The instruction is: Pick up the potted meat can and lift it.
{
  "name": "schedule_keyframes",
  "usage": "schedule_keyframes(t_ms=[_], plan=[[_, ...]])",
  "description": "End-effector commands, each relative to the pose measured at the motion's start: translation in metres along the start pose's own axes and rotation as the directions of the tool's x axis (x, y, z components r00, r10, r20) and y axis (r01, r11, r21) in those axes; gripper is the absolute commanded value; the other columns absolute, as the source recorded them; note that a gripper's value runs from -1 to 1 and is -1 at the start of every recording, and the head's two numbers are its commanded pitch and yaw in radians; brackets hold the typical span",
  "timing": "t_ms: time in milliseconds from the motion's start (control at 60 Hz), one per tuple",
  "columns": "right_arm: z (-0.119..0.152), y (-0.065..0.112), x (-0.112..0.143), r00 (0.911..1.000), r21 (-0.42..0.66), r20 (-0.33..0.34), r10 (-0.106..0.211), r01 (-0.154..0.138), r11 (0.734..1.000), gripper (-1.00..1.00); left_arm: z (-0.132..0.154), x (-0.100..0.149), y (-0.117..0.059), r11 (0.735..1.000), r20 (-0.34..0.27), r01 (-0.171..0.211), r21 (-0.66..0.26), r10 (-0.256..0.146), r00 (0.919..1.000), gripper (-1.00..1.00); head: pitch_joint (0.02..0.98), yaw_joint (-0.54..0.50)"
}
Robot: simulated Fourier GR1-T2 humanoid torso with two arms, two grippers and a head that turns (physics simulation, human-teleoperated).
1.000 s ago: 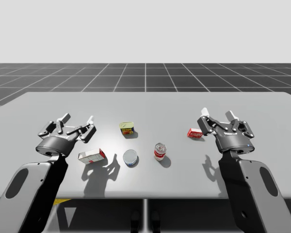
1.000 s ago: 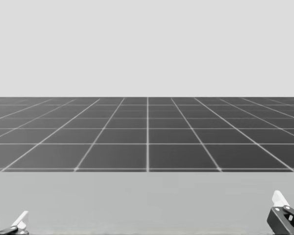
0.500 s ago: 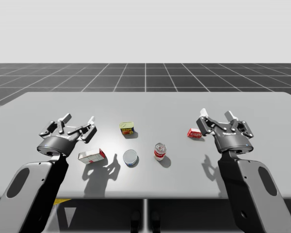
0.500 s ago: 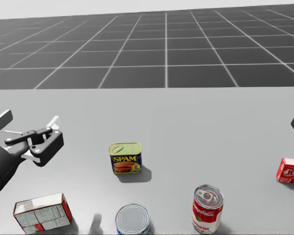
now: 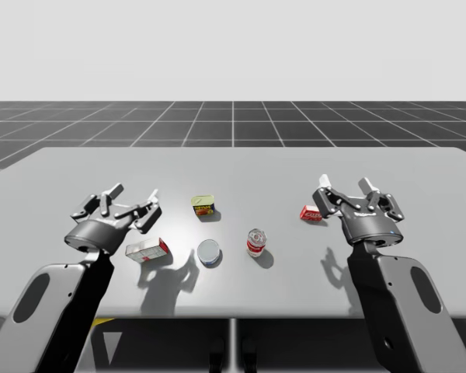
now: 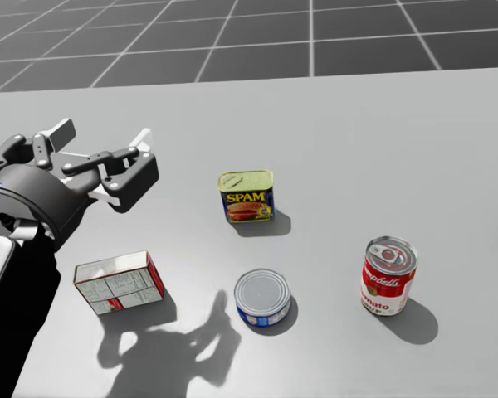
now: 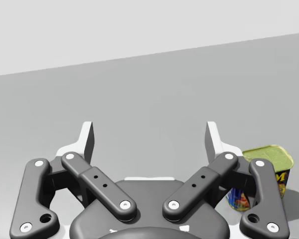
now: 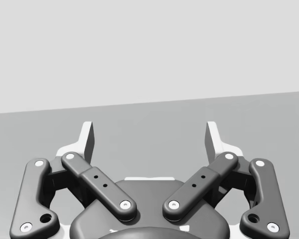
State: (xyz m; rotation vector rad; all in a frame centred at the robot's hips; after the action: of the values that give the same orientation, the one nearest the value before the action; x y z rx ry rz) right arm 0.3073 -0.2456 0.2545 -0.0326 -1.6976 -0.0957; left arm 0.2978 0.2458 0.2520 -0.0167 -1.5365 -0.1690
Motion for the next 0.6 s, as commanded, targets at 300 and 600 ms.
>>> schedule_keyframes(t_ms=[300, 600], plan=[[0.000, 0.002, -0.002, 0.9999, -0.003, -0.001, 0.017, -0.017, 1.000, -1.00, 0.018, 0.012, -0.055, 0.969, -0.154, -0.085, -0.233, 0.049, 0.9868, -1.00, 0.725, 0.17], [0.000, 0.002, -0.003, 0.9998, -0.004, 0.000, 0.019, -0.019, 1.000, -1.00, 0.002, -0.002, -0.081, 0.965, -0.258, -0.139, -0.224, 0.079, 0.9629, -1.00, 0.723, 0.18]])
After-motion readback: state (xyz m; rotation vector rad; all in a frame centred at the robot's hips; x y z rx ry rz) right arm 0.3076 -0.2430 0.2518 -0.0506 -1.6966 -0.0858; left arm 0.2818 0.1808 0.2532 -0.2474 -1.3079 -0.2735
